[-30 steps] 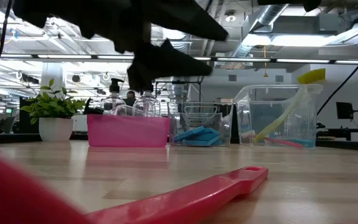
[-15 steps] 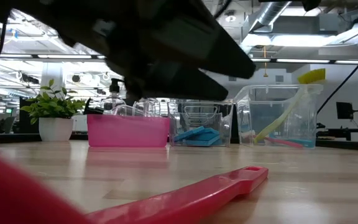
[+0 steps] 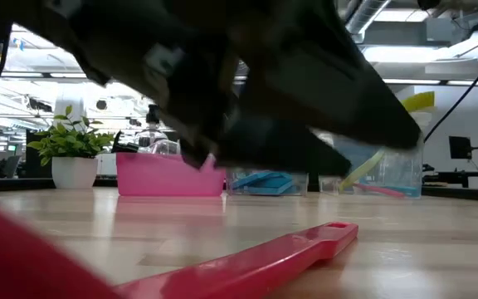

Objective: Pick & Place Kitchen Sink Supplies
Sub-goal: Put the green dish brush into the right transparent bin

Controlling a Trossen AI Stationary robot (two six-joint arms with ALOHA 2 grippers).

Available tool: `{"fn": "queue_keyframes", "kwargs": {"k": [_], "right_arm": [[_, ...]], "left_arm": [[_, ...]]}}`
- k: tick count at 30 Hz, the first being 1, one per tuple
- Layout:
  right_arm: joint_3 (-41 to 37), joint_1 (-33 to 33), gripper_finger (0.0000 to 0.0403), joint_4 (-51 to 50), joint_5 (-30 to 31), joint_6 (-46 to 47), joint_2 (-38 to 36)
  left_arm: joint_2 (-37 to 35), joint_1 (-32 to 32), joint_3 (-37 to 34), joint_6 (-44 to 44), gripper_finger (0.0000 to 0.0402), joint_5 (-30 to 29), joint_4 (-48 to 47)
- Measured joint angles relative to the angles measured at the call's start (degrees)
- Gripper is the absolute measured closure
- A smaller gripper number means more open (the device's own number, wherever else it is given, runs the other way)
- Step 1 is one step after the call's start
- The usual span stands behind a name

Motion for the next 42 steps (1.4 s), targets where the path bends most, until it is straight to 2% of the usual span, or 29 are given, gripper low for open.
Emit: {"fn": "queue_keyframes", "kwargs": {"k": [7,16,24,28,35,42], "right_arm": [[0.0,-0.09,0.0285,0.22,0.06,-0.02,-0.03],[0.0,-0.11,0.0285,-0.16,0.15,-0.02,-0.03],[0.0,-0.09,0.0285,-0.44,0.11,-0.03,-0.03],[0.0,-0.07,0.0285,-0.46,0.09,-0.04,-0.03],[0.0,-0.09,0.0285,-0.48,0.0,-0.02,-0.03],[0.0,-0.09,0.0285,-0.48,0.0,-0.03,-0.03]], "left_arm": [[2.9,0.02,2.31,-5.6,0.0167,0.04,-5.79],[2.55,0.29,2.53,-6.01,0.0167,-0.59,-11.35],[2.42,1.91,2.54,-5.68,0.0167,-5.84,-21.44],[2.39,2.69,2.45,-3.0,0.0167,-8.48,-23.17],[-2.07,3.15,1.77,0.55,0.0167,-9.14,-25.67],[-7.36,2.68,2.05,4.85,0.0167,-10.7,-24.09]]}}
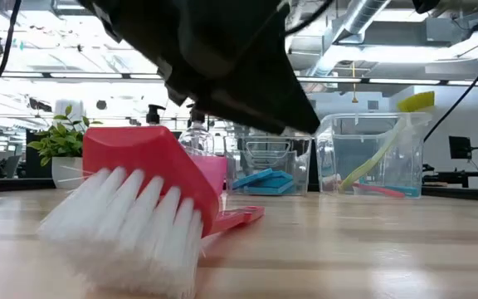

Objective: Pick & Place Kitchen Sink Supplies
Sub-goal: Put the green dish brush into the right transparent bin

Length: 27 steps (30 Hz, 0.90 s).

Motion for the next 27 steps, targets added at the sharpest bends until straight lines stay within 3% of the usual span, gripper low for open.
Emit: {"fn": "queue_keyframes", "kwargs": {"k": [6,18,27], "right_arm": [[0.0,0.01,0.0285,0.01,-0.02,0.01,0.0],[0.0,0.02,0.0285,0.04,-0.04,0.47,0.0],[0.0,0.02,0.0285,0.03,-0.02,0.61,0.0]], "left_arm": [[-0.54,-0.64,-0.22,-2.1,0.0167,-0.89,-0.22],[-0.27,-1.05,-7.7,-25.12,0.0167,2.56,-4.7],[-0.27,-1.19,-8.52,-27.14,0.0167,5.97,0.47]]}}
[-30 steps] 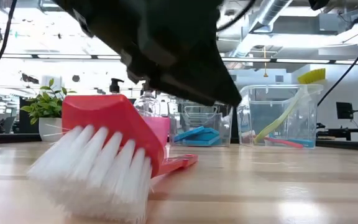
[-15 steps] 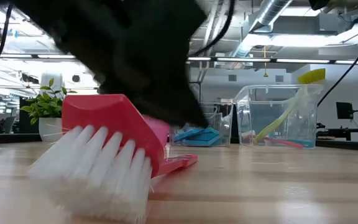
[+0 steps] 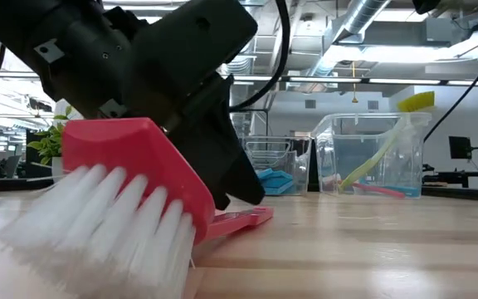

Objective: Pick & Place Kitchen Sink Supplies
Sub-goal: Put the green dish brush into the right transparent bin

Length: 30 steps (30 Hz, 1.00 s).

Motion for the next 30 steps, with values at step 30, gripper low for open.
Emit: {"fn": "queue_keyframes", "kwargs": {"k": [30], "right_arm": [[0.0,0.0,0.0285,0.02,0.0,0.02,0.0]], "left_arm": [[6.82,1.33,0.3,-1.5,0.0272,3.88,10.71]]}}
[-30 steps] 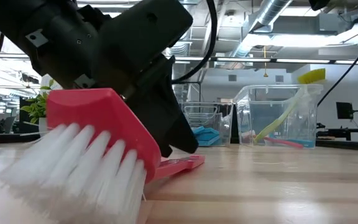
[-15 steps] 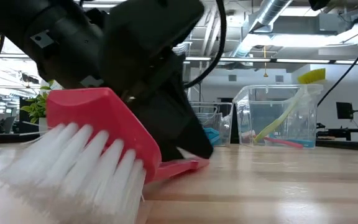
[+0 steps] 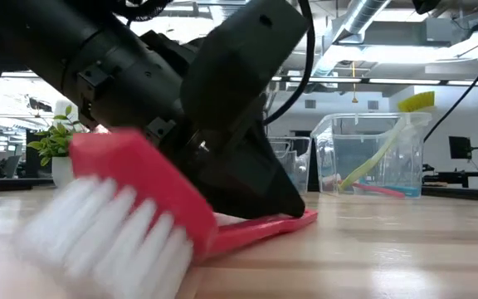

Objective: Pick & Place Kitchen Sink Supplies
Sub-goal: Put the green dish brush into the right transparent bin

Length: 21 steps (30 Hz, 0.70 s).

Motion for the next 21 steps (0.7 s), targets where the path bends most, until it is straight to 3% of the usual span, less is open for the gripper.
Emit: {"fn": "queue_keyframes", "kwargs": {"k": [3,5,11,21], "right_arm": [[0.0,0.0,0.0285,0.0,0.0,0.0,0.0],[0.0,0.0,0.0285,0.0,-0.01,-0.01,0.0],[0.0,0.0,0.0285,0.0,0.0,-0.02,0.0],[0.0,-0.01,0.0285,-0.04,-0.02,-0.02,0.0]], "left_arm": [[0.02,0.09,-0.03,-0.87,0.0355,0.55,0.45],[0.02,0.09,-0.01,-0.8,0.0387,0.61,0.74],[-1.49,0.0,-0.27,2.55,0.0398,-1.35,1.25],[-14.0,-0.64,-0.48,16.55,0.0386,1.82,0.0]]}}
